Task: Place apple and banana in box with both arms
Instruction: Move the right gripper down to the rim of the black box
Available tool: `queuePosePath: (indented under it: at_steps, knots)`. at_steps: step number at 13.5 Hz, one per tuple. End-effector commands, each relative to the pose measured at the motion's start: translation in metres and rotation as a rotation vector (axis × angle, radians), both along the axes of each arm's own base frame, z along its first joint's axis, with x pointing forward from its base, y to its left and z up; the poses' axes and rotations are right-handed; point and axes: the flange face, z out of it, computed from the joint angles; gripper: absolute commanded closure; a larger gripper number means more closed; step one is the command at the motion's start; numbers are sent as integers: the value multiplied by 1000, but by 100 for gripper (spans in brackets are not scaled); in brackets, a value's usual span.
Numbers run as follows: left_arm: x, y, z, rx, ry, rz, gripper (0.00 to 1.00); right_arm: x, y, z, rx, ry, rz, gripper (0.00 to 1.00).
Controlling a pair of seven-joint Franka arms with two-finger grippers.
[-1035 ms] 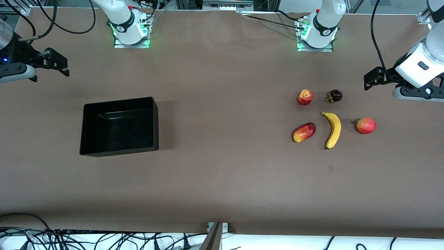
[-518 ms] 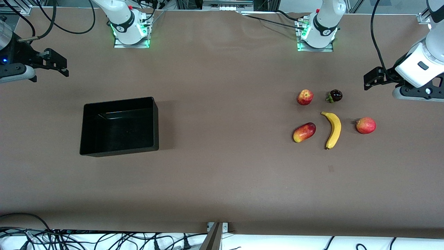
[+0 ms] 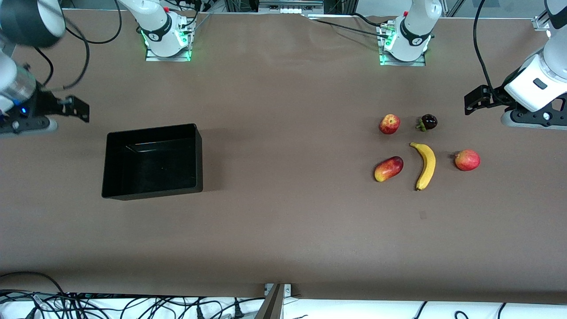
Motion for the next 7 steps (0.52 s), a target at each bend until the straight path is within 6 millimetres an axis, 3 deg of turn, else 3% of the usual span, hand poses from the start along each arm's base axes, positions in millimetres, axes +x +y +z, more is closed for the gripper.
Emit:
queuePosePath:
  at_steps: [1,4,7]
  knots:
    - [-2,-2,5,0,4,4,0,5,-37,-70,-14,28,-48,0]
    - [-2,-2,5,0,4,4,0,17,-67,-130,-24,42,-89,0]
    - [-2,-1,5,0,4,6,0,19,-68,-165,-2,38,-110,0]
